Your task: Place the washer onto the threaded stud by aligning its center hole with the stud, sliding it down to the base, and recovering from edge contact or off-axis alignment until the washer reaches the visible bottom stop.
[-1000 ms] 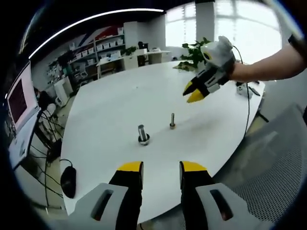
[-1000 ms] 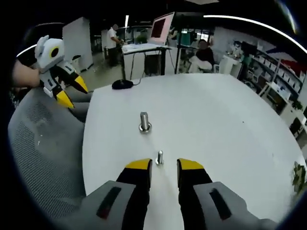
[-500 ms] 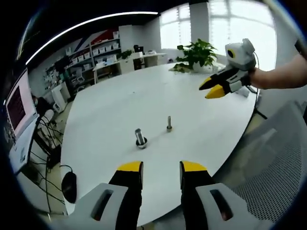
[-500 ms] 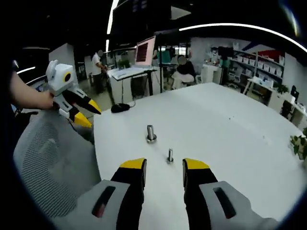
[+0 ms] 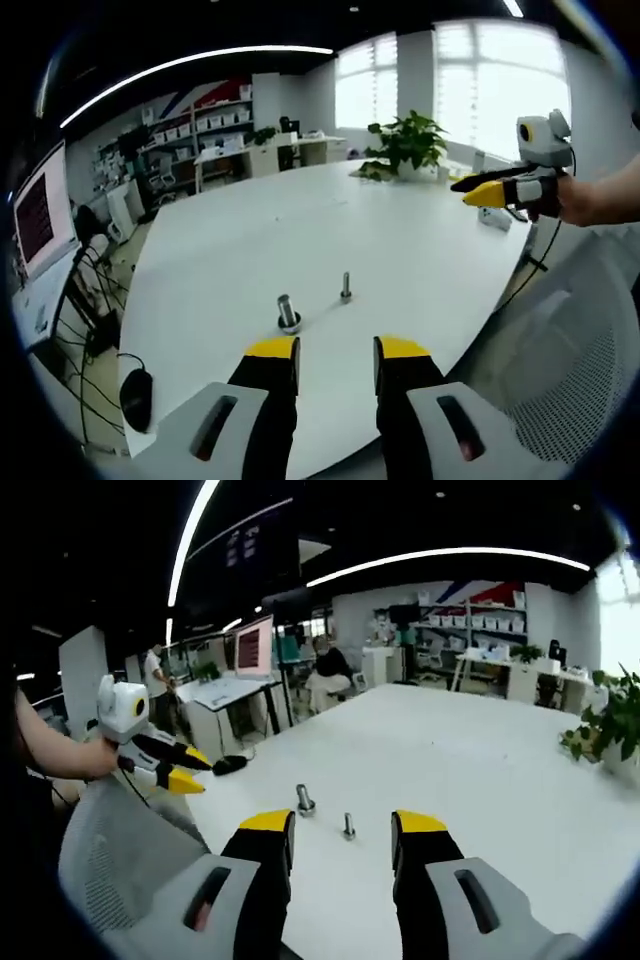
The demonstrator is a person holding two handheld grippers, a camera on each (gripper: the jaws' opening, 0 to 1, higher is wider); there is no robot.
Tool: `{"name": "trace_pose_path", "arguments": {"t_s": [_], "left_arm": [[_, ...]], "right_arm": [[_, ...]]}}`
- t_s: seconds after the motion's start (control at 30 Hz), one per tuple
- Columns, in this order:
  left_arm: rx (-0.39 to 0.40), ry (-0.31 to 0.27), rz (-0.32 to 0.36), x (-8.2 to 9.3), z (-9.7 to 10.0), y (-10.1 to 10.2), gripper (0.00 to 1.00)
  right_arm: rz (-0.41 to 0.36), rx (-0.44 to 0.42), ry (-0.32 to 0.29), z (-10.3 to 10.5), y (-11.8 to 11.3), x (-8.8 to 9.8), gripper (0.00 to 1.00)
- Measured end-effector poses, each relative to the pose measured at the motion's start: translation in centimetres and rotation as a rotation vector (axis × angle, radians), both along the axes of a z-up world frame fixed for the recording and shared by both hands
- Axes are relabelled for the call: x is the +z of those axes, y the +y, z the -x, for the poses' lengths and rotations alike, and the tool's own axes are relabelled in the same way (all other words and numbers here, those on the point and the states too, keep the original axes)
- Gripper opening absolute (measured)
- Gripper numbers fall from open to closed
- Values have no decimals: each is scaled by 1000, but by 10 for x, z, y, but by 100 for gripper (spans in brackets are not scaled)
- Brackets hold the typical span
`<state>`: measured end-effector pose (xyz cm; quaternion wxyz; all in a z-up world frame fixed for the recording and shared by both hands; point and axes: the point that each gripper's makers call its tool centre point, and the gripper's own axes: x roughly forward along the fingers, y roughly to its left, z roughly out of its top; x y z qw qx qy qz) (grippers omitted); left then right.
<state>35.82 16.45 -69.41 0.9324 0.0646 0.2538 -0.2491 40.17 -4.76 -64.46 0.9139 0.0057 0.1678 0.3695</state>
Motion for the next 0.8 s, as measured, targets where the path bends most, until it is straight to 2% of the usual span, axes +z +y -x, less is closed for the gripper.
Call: {"name": "trace_pose_path", "arguments": {"t_s": [0.03, 0.2, 0.3, 0.4, 0.63, 0.73, 0.8], "left_arm": [[7, -19, 17, 5, -1, 0, 27], [3, -22, 40, 6, 0, -1, 27], [-6, -47, 53, 13, -1, -4, 28], [-6, -48, 61, 13, -1, -4, 28], [5, -54, 70, 14, -2, -3, 28], [-15, -54, 54, 13, -1, -7, 28], [-16, -50, 61, 13, 1, -8, 28]], "right_arm": [[-6, -27, 22, 2, -6, -2, 41], [-26, -160, 78, 12, -34, -10, 43], [8, -177, 20, 14, -40, -2, 44], [46, -169, 26, 18, -40, -5, 44], [140, -183, -42, 19, -47, -10, 42], [115, -184, -57, 19, -45, -5, 42], [140, -181, -63, 21, -45, -7, 42]]}}
